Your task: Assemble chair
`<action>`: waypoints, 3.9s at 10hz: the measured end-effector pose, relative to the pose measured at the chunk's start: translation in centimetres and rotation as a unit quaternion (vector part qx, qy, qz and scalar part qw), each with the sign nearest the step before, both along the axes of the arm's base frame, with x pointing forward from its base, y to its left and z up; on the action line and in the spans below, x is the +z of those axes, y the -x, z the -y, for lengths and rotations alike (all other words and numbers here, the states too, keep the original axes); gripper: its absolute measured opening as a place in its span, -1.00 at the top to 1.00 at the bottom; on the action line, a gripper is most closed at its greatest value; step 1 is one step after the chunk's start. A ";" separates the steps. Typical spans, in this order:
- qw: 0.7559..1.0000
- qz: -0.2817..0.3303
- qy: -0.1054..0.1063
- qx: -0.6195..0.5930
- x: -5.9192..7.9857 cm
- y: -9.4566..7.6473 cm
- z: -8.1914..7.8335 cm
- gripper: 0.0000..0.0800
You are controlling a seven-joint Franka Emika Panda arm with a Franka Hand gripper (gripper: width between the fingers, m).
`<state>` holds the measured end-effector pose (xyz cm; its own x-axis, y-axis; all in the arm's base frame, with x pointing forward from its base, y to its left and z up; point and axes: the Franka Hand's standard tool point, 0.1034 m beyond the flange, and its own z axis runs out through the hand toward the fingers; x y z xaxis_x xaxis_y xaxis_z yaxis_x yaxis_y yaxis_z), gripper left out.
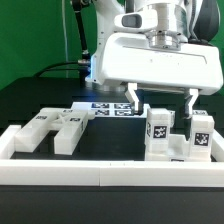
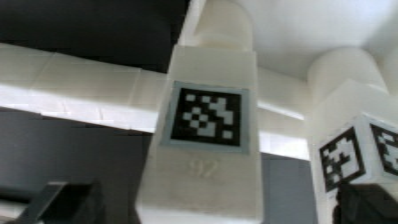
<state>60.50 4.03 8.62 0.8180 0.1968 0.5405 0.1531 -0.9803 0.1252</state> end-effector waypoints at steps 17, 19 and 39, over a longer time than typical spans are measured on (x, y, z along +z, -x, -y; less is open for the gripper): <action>0.962 -0.270 -0.028 0.009 1.2 -0.6 0.0 -0.62; 0.962 -0.270 -0.029 0.006 1.1 -0.7 0.4 -0.62; 0.897 -0.250 -0.139 -0.336 -0.2 -0.7 0.3 0.28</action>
Offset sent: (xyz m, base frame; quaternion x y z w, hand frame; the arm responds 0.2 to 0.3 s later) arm -0.0021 -0.0091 0.0228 0.0122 -0.0289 -0.0179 0.9993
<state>61.18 3.76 8.41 0.8552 -0.5177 0.0246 -0.5157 -0.8548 -0.0583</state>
